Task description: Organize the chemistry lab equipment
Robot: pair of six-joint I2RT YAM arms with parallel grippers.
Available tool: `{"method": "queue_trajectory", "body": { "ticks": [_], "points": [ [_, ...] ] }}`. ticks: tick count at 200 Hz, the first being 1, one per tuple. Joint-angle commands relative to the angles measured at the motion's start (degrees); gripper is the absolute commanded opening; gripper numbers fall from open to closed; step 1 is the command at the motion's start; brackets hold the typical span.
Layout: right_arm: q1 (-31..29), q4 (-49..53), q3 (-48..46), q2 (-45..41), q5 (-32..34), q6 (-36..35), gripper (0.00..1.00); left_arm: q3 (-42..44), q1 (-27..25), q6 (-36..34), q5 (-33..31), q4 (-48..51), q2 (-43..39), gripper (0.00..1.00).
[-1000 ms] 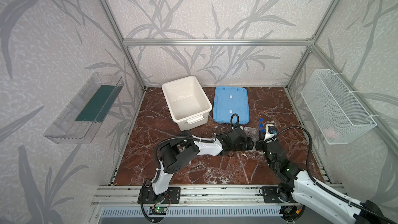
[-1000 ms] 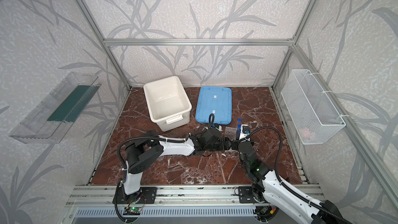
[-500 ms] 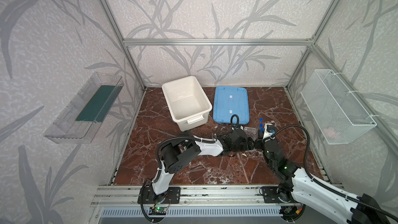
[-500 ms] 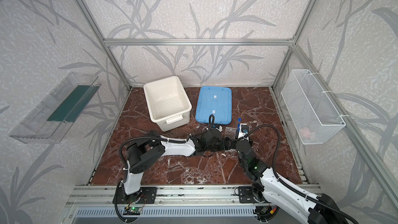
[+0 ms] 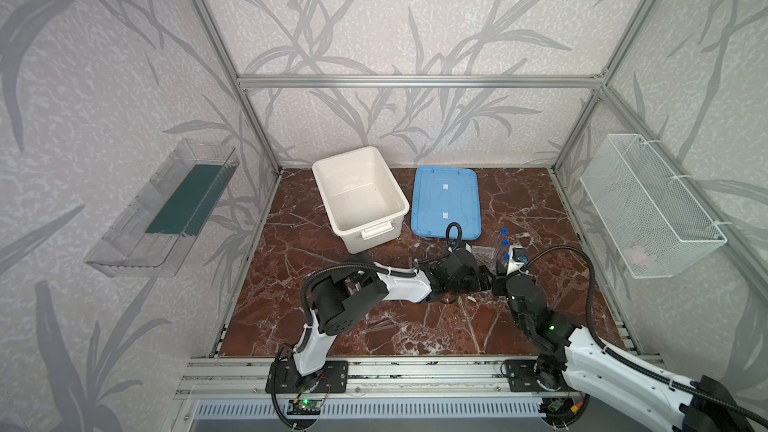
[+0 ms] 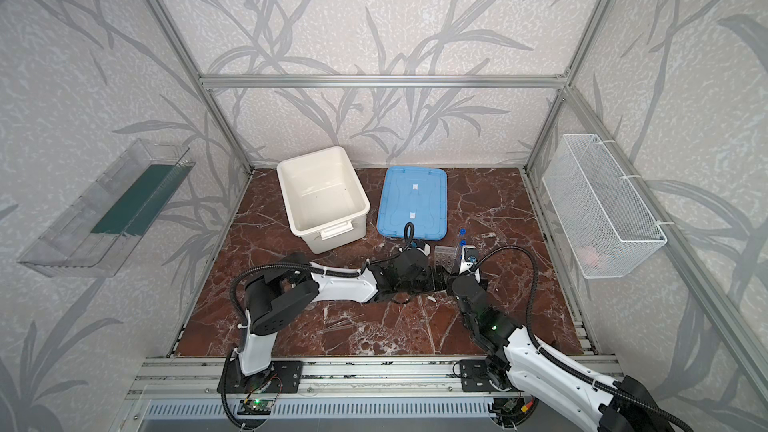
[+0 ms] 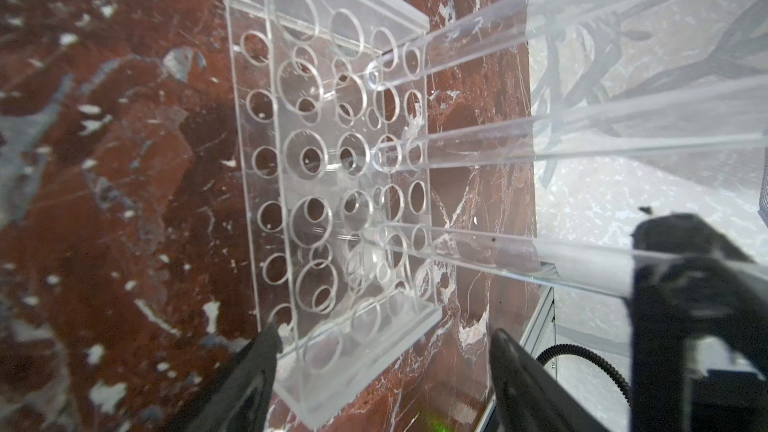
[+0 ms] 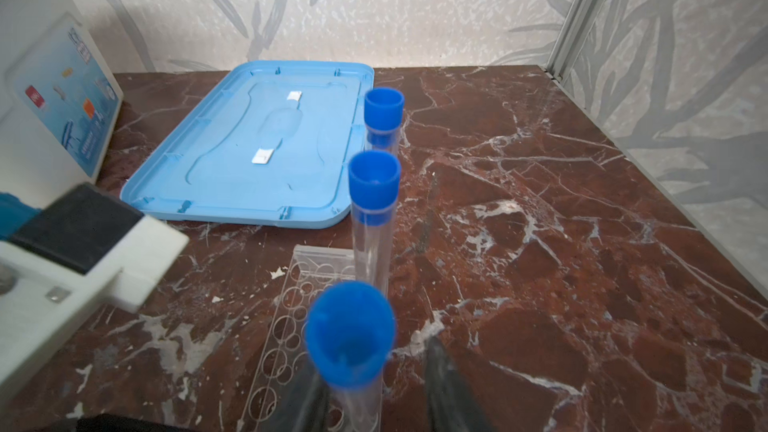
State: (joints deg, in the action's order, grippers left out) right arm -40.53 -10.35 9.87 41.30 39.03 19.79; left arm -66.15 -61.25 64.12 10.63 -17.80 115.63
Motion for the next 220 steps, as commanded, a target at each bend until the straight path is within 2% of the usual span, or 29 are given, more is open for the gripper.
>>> {"method": "queue_trajectory", "body": {
  "ticks": [1,24,44,73,110,145,195,220],
  "points": [
    [-0.1,1.5,-0.2,-1.0,1.7,1.6,0.48,0.5,-0.3,0.7,0.5,-1.0,1.1,0.81],
    [1.0,5.9,1.3,-4.3,2.0,4.3,0.72,0.5,-0.3,0.7,0.5,-0.8,1.1,0.81],
    [1.6,10.9,3.6,-10.7,0.7,4.4,0.88,0.1,-0.6,0.8,0.7,-0.7,1.3,0.81],
    [3.7,19.0,7.6,-16.1,0.4,5.7,0.99,-1.7,-0.9,0.4,1.6,0.2,2.3,0.81],
    [5.7,23.1,14.2,-16.6,-2.6,4.1,1.00,-4.4,-1.7,0.3,3.2,0.8,3.9,0.81],
    [5.7,25.1,20.2,-12.9,-5.2,2.0,0.99,-5.1,-1.8,-2.1,1.2,4.6,2.2,0.83],
    [5.9,27.7,29.9,-6.7,-12.1,-3.6,0.99,-2.1,-1.8,-6.4,-5.3,14.1,-7.1,0.92],
    [5.8,28.9,33.4,-5.4,-16.0,-5.8,0.99,0.3,-1.8,-8.8,-6.6,18.1,-13.7,0.99]
  ]
}}
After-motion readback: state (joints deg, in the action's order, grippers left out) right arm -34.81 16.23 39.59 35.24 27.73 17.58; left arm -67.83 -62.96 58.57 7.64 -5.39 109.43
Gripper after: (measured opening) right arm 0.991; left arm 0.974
